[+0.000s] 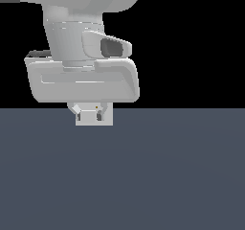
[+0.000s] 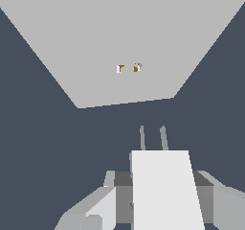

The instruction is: Plug the charger into the wall socket.

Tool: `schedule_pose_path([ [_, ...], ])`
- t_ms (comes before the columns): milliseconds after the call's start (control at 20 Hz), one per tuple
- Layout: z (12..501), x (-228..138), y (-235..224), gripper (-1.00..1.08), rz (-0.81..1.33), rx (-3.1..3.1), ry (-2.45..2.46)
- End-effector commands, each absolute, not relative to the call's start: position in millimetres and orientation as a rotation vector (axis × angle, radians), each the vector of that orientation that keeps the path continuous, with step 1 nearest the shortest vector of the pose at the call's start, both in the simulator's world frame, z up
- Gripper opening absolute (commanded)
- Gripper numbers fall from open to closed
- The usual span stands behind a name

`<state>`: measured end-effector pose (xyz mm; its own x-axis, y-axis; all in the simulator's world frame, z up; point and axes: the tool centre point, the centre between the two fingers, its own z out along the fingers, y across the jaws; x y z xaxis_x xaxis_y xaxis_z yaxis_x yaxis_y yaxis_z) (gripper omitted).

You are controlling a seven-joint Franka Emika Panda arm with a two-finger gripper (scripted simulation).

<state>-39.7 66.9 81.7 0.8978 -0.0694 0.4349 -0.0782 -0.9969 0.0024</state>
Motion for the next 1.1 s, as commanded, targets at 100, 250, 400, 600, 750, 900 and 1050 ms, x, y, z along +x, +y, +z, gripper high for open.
schedule_pose_path([
  [100, 92, -38, 70, -1.0, 0.698, 3.057, -0.02],
  [250, 96, -37, 71, -1.0, 0.698, 3.063, 0.021],
  [400, 98, -37, 72, -1.0, 0.696, 3.068, 0.049],
  [600, 100, -37, 73, -1.0, 0.694, 3.073, 0.07],
  [750, 100, -37, 73, -1.0, 0.693, 3.074, 0.076],
  [900, 100, -37, 73, -1.0, 0.693, 3.074, 0.076],
  [1050, 100, -37, 73, -1.0, 0.693, 3.074, 0.075],
])
